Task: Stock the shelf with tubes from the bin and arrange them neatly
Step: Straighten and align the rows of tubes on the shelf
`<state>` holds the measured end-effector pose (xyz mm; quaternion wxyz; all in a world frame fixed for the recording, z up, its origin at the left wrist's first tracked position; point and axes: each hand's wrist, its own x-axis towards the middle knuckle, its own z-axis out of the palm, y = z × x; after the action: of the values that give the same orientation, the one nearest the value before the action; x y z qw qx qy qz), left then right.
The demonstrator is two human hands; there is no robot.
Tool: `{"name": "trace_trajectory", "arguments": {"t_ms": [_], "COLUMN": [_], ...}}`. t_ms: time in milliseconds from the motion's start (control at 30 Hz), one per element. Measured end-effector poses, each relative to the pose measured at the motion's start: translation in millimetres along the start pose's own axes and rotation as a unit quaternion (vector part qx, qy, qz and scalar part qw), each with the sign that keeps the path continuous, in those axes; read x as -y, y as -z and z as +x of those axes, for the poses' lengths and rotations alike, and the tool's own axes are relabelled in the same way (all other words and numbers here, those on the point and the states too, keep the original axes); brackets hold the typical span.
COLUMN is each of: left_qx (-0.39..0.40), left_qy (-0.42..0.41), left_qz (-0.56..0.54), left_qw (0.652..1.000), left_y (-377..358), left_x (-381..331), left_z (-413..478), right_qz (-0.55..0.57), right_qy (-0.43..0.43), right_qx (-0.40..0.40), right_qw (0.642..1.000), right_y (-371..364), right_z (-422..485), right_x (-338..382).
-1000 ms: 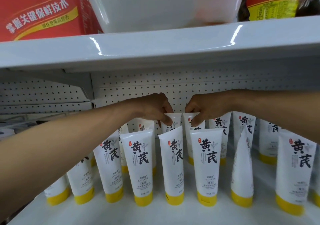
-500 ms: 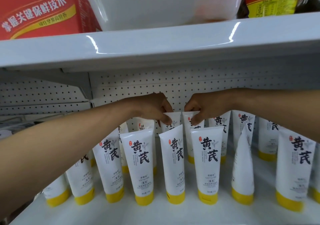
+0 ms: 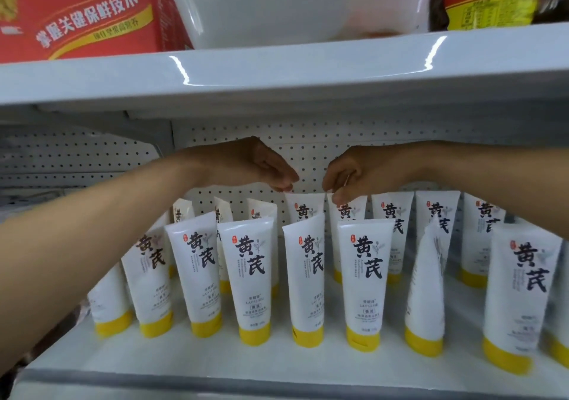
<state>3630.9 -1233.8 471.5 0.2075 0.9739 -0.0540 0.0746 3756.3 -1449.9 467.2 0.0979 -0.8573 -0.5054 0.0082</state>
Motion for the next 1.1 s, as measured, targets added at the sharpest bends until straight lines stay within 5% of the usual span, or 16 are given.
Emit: {"name": "trace_trajectory", "arguments": {"t_ms": [300,700,1100], "left_qx": [0.018,0.085,0.012], "left_qy": [0.068,0.019,0.036], "left_qz": [0.018,0.047,0.094], "left_qw": [0.997,0.995,0.995], "left_y": [6,-4,-7], "left_x": [3,19,36], "left_z": [-28,-6,0], "right_qz": [-0.022,-0.039,-0.015], "right_qy": [0.025,-0.010,-0.002], "right_qx": [0.003,0.031,0.059], "right_qw": [0.999,0.999,0.998], "right_y": [-6,-18,-29], "right_z": [13,43,42], "right_x": [22,42,40]}}
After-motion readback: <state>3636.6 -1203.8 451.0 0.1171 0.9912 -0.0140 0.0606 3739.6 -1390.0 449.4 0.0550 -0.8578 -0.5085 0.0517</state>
